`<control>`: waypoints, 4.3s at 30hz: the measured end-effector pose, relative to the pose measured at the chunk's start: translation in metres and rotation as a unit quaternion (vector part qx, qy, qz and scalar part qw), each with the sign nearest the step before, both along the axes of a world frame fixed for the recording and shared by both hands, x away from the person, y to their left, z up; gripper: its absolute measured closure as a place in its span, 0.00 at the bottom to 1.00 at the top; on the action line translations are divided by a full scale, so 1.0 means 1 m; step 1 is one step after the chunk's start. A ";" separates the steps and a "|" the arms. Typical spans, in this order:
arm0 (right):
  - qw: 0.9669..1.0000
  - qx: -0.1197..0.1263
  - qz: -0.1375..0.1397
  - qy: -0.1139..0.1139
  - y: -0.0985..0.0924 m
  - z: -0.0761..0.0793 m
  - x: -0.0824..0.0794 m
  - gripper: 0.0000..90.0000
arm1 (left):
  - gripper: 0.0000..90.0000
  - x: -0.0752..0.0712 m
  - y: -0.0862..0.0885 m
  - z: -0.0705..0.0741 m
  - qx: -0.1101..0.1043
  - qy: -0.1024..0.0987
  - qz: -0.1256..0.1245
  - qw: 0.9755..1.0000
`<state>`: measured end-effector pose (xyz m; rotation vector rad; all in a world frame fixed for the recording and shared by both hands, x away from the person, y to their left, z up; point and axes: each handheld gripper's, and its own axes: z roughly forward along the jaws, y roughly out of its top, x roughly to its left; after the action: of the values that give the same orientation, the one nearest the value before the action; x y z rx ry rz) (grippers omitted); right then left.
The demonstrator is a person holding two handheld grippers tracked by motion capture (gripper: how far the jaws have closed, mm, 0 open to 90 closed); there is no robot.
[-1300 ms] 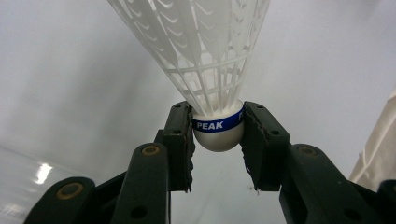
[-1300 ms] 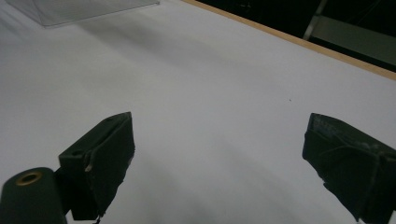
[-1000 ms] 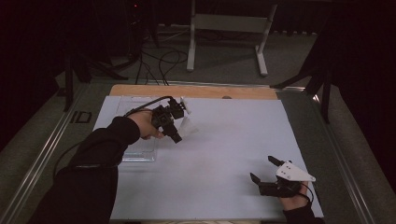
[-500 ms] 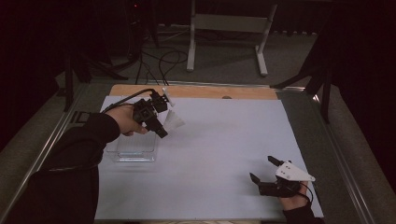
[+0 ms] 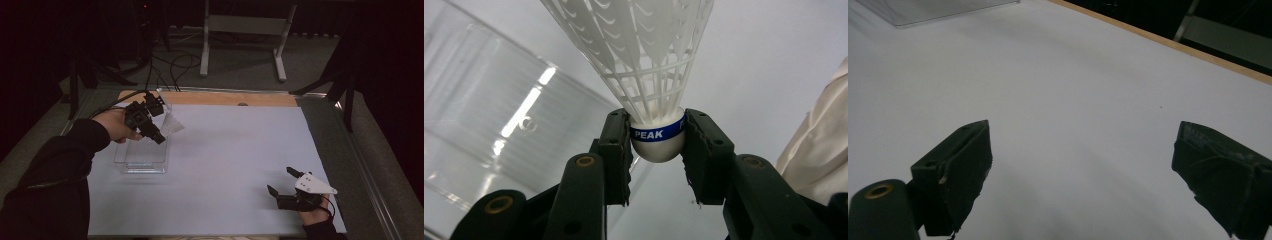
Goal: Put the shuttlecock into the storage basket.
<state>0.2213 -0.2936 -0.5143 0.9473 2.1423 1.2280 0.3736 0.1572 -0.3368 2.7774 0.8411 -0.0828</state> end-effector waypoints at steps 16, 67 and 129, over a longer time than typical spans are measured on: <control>1.000 -0.001 0.002 -0.004 0.001 0.001 -0.001 0.10 | 0.73 -0.004 0.048 0.011 -0.018 -0.018 0.050 0.998; 1.000 -0.009 0.001 0.004 0.002 -0.001 0.001 0.10 | 0.72 -0.014 0.121 -0.077 0.002 -0.017 0.225 0.974; 1.000 -0.011 -0.003 0.001 0.000 0.000 0.000 0.10 | 0.00 -0.020 0.079 -0.081 -0.039 -0.060 0.137 0.988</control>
<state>0.2209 -0.2932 -0.5142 0.9449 2.1476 1.2000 0.3531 0.2364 -0.4174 2.5373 1.1505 0.0973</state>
